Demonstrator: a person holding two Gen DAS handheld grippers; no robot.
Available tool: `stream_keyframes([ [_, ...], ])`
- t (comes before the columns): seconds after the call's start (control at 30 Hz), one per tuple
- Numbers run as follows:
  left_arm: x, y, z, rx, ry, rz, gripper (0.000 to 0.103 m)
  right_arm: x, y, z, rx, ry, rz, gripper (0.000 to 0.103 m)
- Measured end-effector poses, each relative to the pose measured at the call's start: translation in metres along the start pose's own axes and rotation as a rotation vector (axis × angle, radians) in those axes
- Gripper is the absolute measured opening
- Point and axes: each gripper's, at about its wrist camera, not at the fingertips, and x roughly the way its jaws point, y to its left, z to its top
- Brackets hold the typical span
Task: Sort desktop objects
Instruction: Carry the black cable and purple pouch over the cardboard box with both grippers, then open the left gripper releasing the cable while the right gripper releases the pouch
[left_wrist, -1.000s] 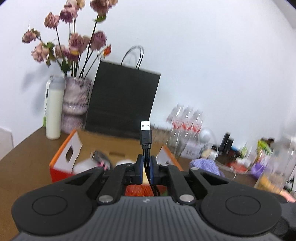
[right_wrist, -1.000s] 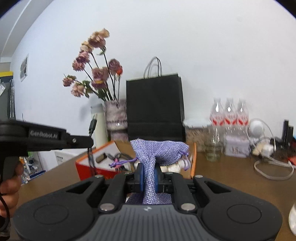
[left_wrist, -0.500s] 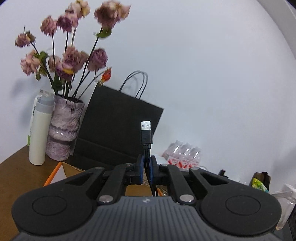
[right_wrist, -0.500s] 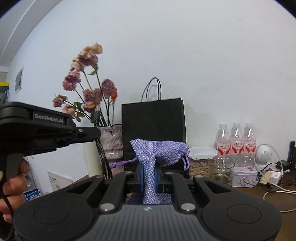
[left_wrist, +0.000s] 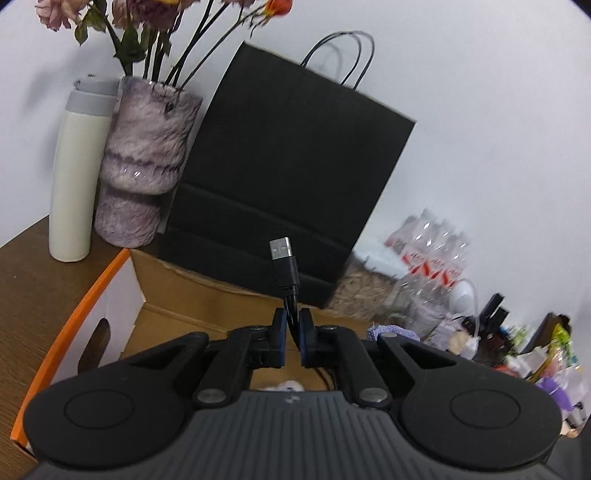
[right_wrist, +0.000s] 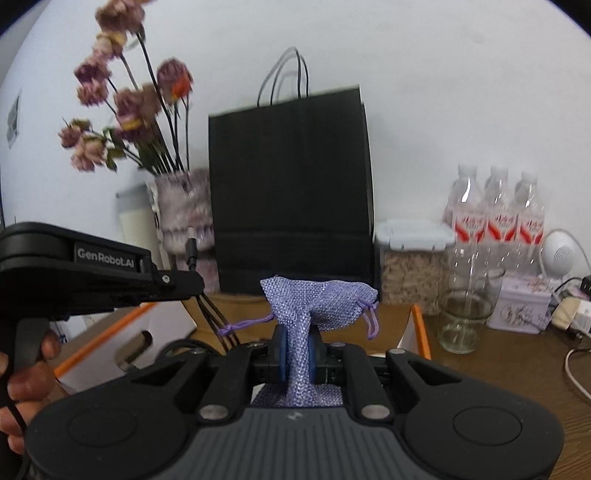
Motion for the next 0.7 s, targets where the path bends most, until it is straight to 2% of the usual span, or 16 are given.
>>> stream_keyframes([
  [0.17, 0.019, 0.007, -0.007, 0.002, 0.059, 0.039, 0.002, 0.010, -0.002, -0.012, -0.003, 0.047, -0.012, 0.010],
  [0.33, 0.034, 0.009, -0.020, 0.013, 0.125, 0.077, 0.002, 0.013, -0.001, -0.018, -0.014, 0.073, -0.015, 0.012],
  [0.4, 0.034, 0.008, -0.023, 0.026, 0.130, 0.088, 0.002, 0.014, -0.001, -0.018, -0.016, 0.079, -0.019, 0.016],
  [0.5, 0.031, 0.007, -0.025, 0.055, 0.121, 0.108, 0.005, 0.012, -0.001, -0.018, -0.013, 0.083, -0.018, 0.033],
  [0.57, 0.029, 0.007, -0.026, 0.072, 0.117, 0.123, 0.016, 0.012, 0.000, -0.018, -0.016, 0.090, -0.009, 0.066],
  [0.63, 0.026, 0.008, -0.026, 0.072, 0.113, 0.134, 0.063, 0.010, 0.002, -0.018, -0.027, 0.082, -0.003, 0.076],
  [0.7, 0.022, 0.009, -0.026, 0.066, 0.101, 0.115, 0.078, 0.007, 0.004, -0.017, -0.036, 0.076, 0.008, 0.077],
])
